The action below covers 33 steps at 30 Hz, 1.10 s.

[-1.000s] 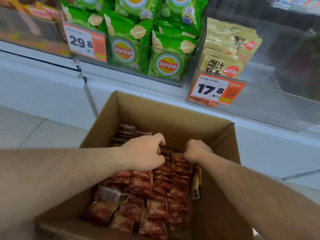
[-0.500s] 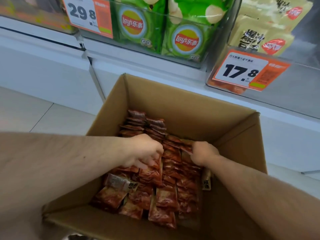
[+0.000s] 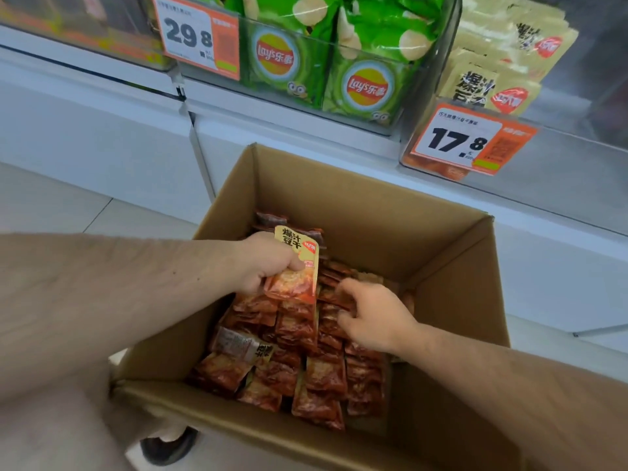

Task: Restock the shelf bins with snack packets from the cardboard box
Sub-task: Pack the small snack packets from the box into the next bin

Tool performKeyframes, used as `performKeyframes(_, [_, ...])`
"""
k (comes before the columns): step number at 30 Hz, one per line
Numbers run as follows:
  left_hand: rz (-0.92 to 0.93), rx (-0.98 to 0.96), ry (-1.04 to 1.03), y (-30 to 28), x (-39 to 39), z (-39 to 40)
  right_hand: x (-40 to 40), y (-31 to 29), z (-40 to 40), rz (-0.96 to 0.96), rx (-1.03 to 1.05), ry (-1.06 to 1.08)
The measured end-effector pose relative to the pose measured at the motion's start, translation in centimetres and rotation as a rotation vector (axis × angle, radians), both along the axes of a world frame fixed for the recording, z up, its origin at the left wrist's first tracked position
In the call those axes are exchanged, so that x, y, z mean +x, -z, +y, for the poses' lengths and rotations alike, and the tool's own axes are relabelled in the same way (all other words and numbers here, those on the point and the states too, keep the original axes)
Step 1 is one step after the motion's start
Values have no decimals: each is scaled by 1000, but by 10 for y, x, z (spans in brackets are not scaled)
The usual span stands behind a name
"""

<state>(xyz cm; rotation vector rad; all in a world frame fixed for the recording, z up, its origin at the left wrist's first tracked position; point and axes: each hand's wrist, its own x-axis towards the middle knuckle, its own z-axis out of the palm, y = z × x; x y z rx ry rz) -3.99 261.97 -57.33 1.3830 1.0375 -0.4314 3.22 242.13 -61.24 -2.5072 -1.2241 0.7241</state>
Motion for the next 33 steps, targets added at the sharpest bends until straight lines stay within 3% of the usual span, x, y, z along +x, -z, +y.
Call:
performKeyframes(3, [-30,97,55,-2,-9,10,-6,43,10,135,-130,81])
performKeyframes(9, [-77,162,28,-4,-27,28,-53,114,58,312,-225,30])
performKeyframes(16, [-98,135,-1,-1,-37,39,-74,149,89,269,-243,129])
performKeyframes(20, [-141,129,4,-7,-34,40,-53,104,78,186,-203,134])
performKeyframes(27, [-258,60,49,-27,-22,26,8,-35,21,-49,-107,57])
performKeyframes(30, [-291,3,52,-33,-15,16,27,-86,-6,-92,-5,194])
performKeyframes(33, [-313,-44,46,-40,-11,5,35,-111,-25,54,217,464])
